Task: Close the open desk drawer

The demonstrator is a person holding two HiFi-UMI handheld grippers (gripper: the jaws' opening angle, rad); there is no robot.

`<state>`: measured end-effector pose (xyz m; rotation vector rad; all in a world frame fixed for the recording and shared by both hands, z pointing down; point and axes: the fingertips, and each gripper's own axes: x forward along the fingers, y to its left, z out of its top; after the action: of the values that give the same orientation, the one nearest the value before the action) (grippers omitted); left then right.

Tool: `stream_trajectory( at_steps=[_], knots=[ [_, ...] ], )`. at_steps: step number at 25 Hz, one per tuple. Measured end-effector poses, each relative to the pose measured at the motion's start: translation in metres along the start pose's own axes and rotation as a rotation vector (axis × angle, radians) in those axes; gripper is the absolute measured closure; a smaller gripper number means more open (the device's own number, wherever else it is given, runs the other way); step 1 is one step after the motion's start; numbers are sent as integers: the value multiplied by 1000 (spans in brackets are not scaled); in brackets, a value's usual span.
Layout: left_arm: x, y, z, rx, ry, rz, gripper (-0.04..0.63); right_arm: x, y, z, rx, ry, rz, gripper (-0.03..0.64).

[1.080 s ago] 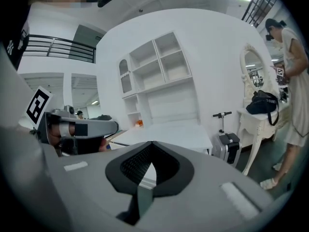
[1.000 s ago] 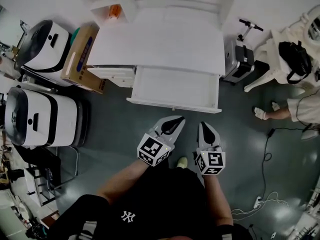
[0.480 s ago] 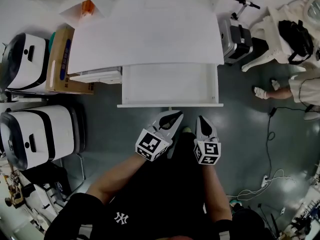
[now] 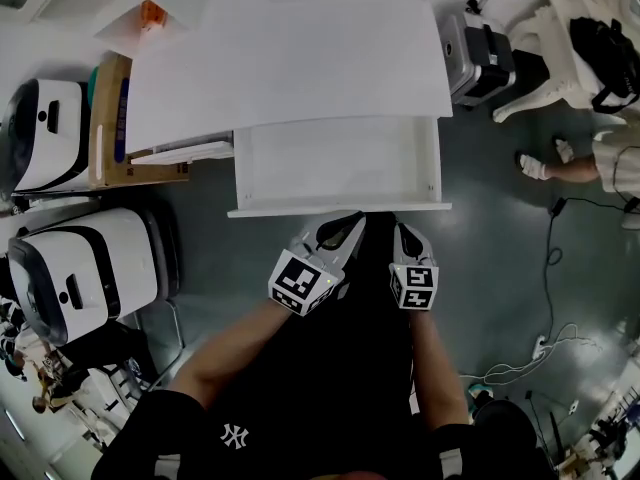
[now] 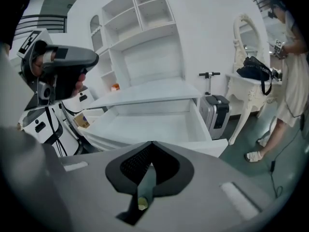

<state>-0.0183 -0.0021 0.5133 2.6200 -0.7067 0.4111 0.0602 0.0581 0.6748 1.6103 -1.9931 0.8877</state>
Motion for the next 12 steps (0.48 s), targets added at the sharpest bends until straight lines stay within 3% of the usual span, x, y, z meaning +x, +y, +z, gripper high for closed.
stream_trajectory(
  at_steps=[6,12],
  knots=[
    [19,8,-8,-11,23,0,595,26,-22,-26,28,68,-14,595],
    [34,11,-23,-63,44,-13,595,42,-23,-27,47,73,-4,595]
  ],
)
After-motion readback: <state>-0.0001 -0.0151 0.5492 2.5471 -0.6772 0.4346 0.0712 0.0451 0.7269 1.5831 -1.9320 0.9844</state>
